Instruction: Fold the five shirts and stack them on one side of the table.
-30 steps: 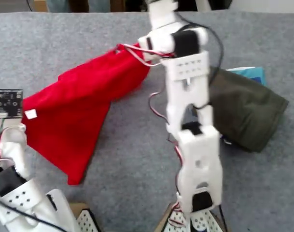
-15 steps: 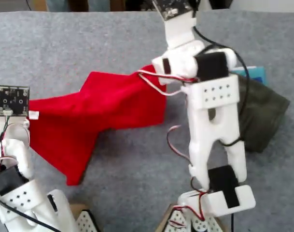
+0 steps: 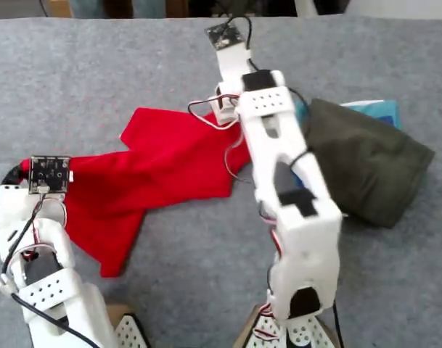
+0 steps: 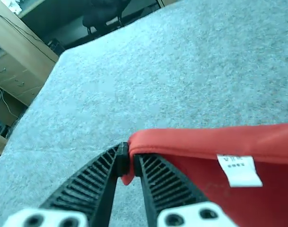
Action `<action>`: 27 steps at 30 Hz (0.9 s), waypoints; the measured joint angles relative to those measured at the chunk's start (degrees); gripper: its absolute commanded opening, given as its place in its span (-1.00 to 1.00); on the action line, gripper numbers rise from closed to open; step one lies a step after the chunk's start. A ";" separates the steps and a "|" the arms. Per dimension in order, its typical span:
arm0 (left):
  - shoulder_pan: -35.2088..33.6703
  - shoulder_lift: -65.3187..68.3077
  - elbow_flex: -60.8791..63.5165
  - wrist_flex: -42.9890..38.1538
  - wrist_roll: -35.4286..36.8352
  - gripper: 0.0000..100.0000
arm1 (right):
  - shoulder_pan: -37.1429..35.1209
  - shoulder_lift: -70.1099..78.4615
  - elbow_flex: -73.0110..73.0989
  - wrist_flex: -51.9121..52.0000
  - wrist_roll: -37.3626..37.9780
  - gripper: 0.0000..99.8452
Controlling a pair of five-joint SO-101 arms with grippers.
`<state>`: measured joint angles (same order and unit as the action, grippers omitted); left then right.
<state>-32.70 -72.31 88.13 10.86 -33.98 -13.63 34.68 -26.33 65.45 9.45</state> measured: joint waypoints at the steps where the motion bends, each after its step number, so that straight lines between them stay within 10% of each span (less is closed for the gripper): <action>1: 0.00 0.00 0.00 -0.35 0.00 -0.94 | 0.00 3.08 -2.73 -0.35 0.00 -0.96; 11: 0.00 0.00 0.09 -0.79 0.00 -0.94 | 0.00 24.00 -39.82 15.82 -2.46 -0.58; 19: 0.00 0.00 -0.26 5.45 0.00 -0.94 | 0.00 30.86 -64.70 33.32 -3.60 -0.61; 24: 0.00 0.00 -0.44 7.47 0.00 -0.94 | 0.00 30.15 -63.47 35.34 -5.45 -0.97; 27: 0.00 0.00 -0.44 7.47 0.00 -0.94 | 0.00 24.79 -57.41 35.52 -6.24 -0.85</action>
<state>-32.70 -72.31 87.69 18.33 -33.98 -13.63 59.47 -83.74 100.97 3.21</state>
